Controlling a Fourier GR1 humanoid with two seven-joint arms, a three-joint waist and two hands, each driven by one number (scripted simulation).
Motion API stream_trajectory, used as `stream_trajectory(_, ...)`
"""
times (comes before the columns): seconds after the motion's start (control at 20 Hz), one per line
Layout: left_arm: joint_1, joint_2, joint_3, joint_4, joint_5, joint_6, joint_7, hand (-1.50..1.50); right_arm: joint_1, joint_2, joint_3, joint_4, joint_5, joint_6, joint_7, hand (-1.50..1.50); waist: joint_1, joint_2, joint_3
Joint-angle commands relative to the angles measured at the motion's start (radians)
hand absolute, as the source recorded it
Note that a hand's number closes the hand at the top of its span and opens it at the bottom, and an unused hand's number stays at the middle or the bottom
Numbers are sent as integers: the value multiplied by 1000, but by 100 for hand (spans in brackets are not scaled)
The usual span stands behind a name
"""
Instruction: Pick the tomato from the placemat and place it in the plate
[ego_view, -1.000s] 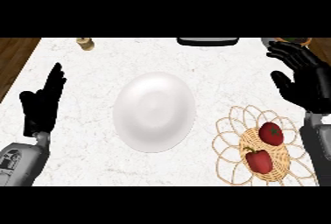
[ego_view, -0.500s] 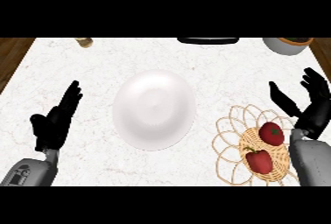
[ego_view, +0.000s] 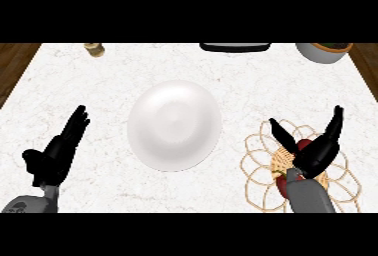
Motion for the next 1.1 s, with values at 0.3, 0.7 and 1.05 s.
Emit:
stream_trajectory(0.3,27,-5,13,15,0,-14,-29,0,116,34,-27,-28,371,277,464,-150,-13,-2,-4)
stream_trajectory(0.7,40,-20,8,-4,-8,-12,-23,0,132,34,59,-299,539,674,931,-150,-10,-5,2)
stream_trajectory(1.05,2,-36,33,47,-31,-26,-30,0,89,20,-1,-453,554,937,1091,-150,-3,4,5)
